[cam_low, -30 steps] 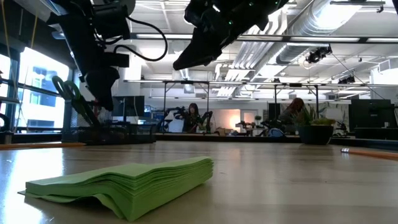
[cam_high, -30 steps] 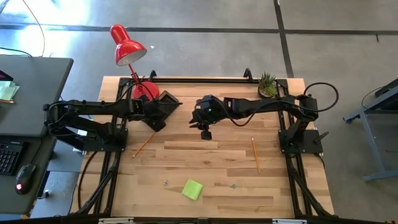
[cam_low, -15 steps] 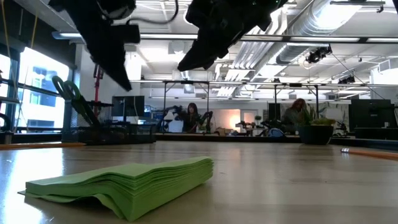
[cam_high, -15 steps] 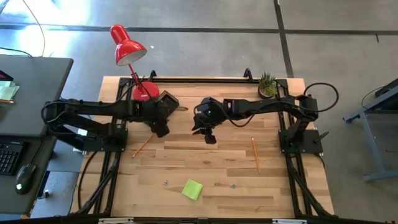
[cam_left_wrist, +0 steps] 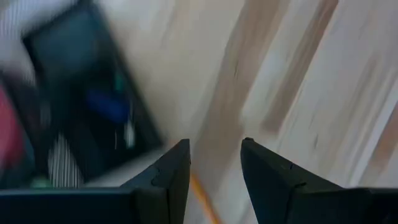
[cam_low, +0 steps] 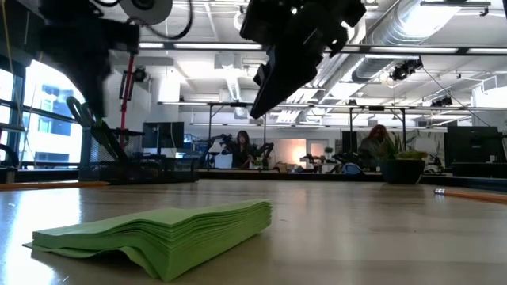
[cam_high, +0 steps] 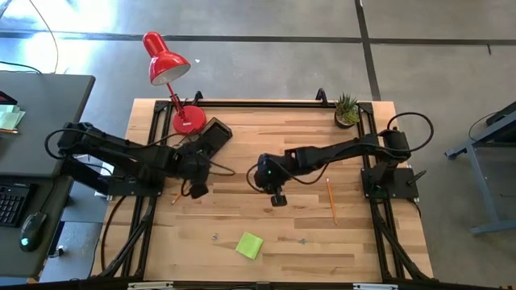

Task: Pick and place office supplies into organizer
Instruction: Put the left yellow pencil into the desk organizer

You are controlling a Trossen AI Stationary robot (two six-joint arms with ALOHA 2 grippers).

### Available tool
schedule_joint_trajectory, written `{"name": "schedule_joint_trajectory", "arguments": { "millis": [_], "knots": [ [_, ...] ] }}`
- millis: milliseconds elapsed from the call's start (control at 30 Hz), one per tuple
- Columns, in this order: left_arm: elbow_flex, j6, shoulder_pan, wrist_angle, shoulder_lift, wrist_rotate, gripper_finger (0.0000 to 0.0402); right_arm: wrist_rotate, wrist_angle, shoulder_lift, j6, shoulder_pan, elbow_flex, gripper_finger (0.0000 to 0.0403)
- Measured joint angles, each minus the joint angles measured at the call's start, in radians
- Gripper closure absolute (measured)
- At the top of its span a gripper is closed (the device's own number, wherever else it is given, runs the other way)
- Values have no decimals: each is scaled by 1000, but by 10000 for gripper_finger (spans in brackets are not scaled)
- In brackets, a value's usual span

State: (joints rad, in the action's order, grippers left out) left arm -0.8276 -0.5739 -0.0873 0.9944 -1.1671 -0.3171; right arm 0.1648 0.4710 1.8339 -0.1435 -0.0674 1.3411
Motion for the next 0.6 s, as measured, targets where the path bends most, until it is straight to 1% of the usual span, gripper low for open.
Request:
{"name": "schedule_joint_trajectory", "arguments": {
  "millis": [100, 233, 333, 600],
  "knots": [
    [2, -119, -1, 134, 0, 77, 273, 3, 1, 0, -13, -15, 0, 329],
    [45, -188, -1, 158, -3, 168, 273, -9, -3, 0, -19, -20, 0, 329],
    [107, -219, -1, 143, -3, 175, 273, -22, -4, 0, -26, -21, 0, 329],
    [274, -273, 2, -51, -7, 318, 273, -38, 10, 0, -100, -10, 0, 329]
  ]
}}
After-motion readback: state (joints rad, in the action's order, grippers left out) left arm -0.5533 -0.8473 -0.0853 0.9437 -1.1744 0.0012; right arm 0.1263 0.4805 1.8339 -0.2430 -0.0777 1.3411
